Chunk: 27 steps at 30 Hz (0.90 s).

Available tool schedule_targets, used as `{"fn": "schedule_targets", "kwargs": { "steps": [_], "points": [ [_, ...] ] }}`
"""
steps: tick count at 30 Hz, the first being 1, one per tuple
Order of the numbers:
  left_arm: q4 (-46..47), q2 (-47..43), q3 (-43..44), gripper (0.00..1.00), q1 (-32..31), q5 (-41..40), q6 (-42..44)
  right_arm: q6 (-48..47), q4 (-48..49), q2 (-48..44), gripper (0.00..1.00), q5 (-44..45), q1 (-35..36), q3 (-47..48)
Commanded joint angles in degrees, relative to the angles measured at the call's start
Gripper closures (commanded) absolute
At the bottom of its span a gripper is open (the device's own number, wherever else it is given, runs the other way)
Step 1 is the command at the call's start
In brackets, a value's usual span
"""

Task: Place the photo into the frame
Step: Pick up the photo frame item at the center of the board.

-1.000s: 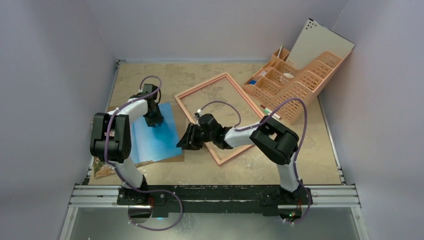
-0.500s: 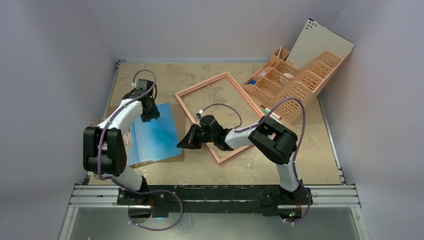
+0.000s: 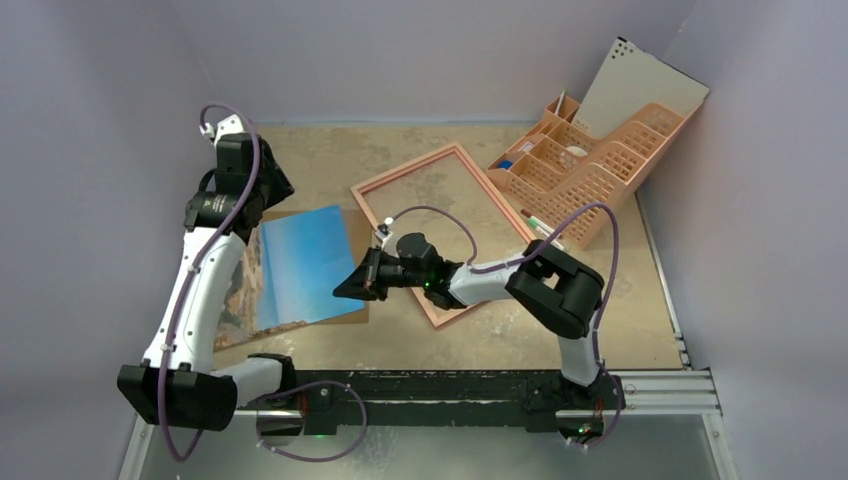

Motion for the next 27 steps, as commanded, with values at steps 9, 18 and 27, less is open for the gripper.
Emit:
{"fn": "schedule_targets", "kwargs": {
  "steps": [9, 18, 27],
  "points": [
    [-4.8, -3.3, 7.8, 0.56, -0.1, 4.1, 1.2, -9.9, -14.9, -10.4, 1.0, 2.7, 2.1, 5.1],
    [6.2, 1.3, 9.3, 0.53, -0.1, 24.2, 7.1, -44.7, -43.8, -16.9, 1.0, 8.7, -5.8, 11.4],
    [20.7, 9.7, 19.7, 0.42, -0.1, 49.3, 13.9, -72.9, -61.7, -23.0, 1.0, 18.4, -10.6, 22.1]
  ]
}}
